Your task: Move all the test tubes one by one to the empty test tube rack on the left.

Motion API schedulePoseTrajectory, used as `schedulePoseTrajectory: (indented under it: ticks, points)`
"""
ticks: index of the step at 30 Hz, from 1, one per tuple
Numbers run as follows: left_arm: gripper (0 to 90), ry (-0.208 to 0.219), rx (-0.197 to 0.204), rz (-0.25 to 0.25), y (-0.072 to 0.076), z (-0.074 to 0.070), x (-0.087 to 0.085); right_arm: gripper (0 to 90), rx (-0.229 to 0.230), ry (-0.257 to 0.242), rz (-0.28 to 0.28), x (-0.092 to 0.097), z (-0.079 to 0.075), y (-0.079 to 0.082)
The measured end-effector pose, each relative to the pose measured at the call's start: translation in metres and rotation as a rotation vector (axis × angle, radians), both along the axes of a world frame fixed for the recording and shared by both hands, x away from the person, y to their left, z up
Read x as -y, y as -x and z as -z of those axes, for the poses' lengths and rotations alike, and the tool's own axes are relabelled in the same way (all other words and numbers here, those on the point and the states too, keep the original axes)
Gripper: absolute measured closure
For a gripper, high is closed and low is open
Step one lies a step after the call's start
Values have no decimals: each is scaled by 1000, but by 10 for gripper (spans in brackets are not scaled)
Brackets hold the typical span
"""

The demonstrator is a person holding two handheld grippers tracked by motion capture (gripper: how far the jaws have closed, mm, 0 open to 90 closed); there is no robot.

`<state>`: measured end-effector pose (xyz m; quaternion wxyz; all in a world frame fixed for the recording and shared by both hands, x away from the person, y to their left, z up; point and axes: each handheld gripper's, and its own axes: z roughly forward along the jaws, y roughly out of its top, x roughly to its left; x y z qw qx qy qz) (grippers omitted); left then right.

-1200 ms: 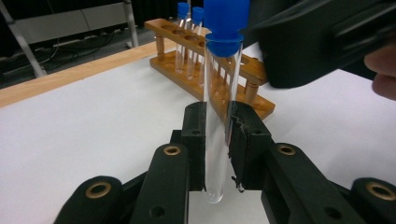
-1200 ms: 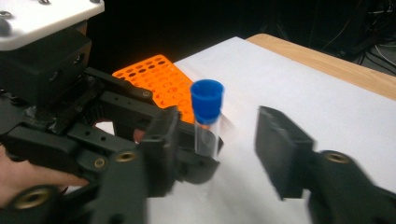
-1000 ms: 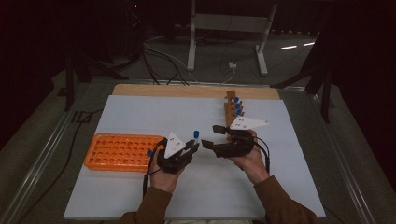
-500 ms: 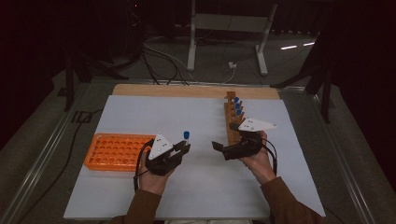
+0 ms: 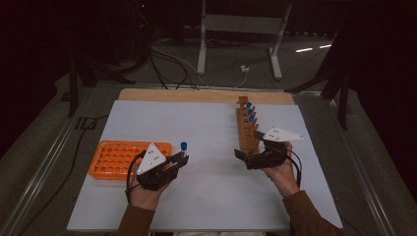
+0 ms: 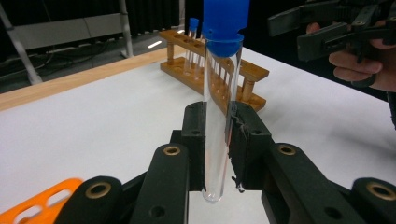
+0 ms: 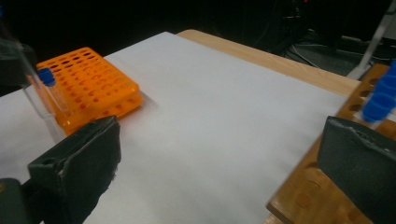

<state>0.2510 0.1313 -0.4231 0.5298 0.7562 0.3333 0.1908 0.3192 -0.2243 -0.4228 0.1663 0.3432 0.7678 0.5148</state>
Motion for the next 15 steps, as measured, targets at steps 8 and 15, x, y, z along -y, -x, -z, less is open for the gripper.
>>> schedulePoseTrajectory:
  ticks: [8, 15]
  points:
    - [782, 15, 5, -36, 9, -2, -28, 0, 17, -12, 28, 12, -1, 6]
    - [782, 27, 1, -83, 16, 3, -52, 0, 29, 0, 43, 19, 1, 11]
